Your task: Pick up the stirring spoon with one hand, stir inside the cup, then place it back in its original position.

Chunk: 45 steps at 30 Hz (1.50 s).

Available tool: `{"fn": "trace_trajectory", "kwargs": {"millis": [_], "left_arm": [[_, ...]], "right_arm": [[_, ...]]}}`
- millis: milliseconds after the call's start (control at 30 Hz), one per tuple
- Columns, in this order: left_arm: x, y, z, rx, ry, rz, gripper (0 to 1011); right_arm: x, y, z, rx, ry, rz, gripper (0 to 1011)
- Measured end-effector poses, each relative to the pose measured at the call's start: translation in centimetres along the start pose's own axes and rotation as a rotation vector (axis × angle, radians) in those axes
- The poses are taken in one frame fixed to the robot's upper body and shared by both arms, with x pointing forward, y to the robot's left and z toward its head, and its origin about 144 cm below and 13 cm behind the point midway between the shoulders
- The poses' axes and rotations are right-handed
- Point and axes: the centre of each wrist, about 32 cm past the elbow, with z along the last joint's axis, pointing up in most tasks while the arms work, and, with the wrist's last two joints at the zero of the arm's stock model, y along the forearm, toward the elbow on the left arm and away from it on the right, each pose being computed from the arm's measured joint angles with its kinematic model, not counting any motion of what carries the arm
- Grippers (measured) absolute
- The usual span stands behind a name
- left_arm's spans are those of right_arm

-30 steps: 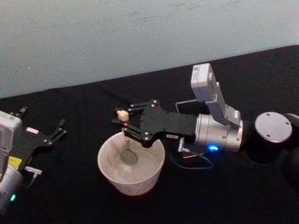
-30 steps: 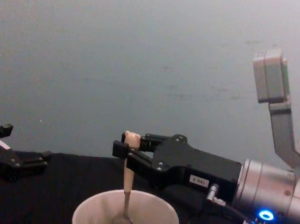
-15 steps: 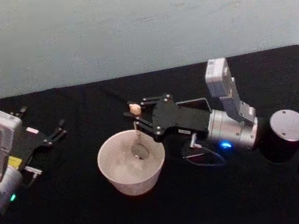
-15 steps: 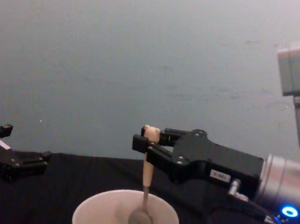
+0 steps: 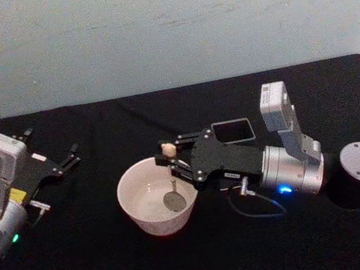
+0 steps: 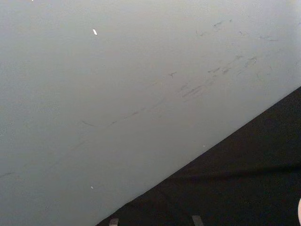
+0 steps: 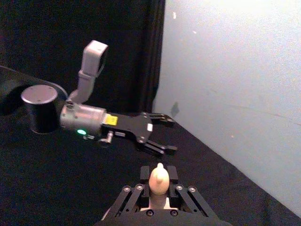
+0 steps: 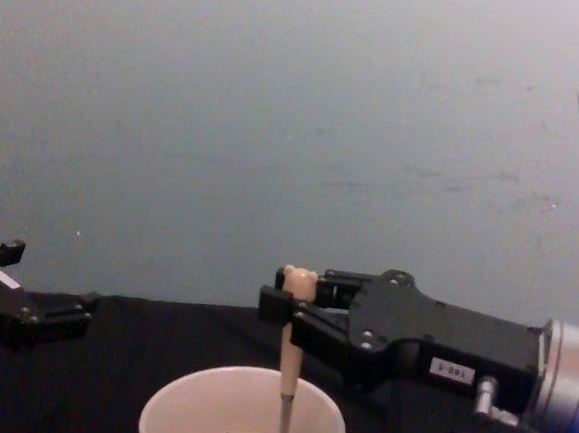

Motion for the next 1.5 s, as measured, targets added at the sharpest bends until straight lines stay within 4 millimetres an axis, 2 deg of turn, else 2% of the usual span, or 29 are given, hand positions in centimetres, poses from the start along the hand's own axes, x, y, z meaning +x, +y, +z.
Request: {"fn": "trace_trajectory", "kwargs": {"millis": [333, 700, 1100, 1500], "left_arm": [[0.0, 0.0, 0.0, 0.000, 0.000, 0.000, 1001], [0.0, 0.0, 0.0, 0.000, 0.000, 0.000, 1001], [0.0, 0.0, 0.0, 0.000, 0.000, 0.000, 1001], [0.0, 0.0, 0.0, 0.000, 0.000, 0.000, 1001]], "right_arm": [[-0.7, 2.1, -0.3, 0.034, 0.011, 0.049, 212], [0.3, 4.2, -0.7, 0.044, -0.017, 0.020, 212], [1.6, 3.6, -0.8, 0.026, -0.037, -0.041, 212], [1.7, 2.7, -0.7, 0.011, -0.040, -0.070, 212]]}}
